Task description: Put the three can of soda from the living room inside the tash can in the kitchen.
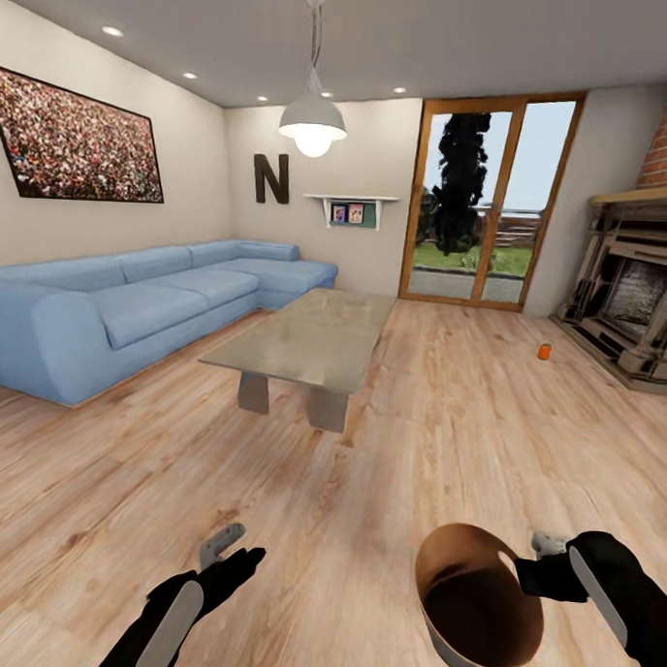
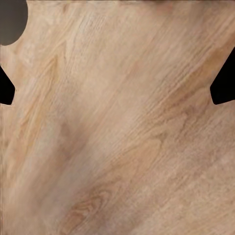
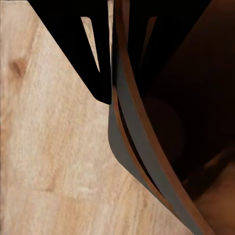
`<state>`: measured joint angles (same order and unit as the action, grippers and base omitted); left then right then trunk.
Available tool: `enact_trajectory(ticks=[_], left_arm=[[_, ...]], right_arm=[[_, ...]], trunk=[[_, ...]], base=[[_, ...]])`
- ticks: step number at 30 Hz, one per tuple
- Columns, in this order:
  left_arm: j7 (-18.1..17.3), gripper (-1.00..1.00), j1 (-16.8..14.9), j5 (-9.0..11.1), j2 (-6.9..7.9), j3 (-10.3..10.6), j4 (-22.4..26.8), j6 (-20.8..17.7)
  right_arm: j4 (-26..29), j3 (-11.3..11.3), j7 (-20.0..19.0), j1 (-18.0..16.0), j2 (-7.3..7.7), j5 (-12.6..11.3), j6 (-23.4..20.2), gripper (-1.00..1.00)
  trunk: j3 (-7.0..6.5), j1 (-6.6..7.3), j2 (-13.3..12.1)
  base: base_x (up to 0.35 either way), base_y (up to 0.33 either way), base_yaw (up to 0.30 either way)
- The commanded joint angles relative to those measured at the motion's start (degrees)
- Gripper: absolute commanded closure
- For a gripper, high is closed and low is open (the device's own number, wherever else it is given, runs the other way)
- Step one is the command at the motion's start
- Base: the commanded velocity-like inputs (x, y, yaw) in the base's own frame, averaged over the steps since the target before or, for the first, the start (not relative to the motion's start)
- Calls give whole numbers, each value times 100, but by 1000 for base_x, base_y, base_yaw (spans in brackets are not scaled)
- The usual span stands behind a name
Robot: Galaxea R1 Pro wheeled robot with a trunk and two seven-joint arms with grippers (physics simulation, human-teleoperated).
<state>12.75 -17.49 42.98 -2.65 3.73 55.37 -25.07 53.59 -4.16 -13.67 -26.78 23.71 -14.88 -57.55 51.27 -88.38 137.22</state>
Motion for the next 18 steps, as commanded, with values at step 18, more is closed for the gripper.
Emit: enact_trajectory(ticks=[18], left_arm=[[0,-100,0,0,2,-1,-8,-5]], right_arm=[[341,3,-22,141,183,-144,-245,100]], trunk=[[-1,0,0]], base=[[-106,-290,-294]])
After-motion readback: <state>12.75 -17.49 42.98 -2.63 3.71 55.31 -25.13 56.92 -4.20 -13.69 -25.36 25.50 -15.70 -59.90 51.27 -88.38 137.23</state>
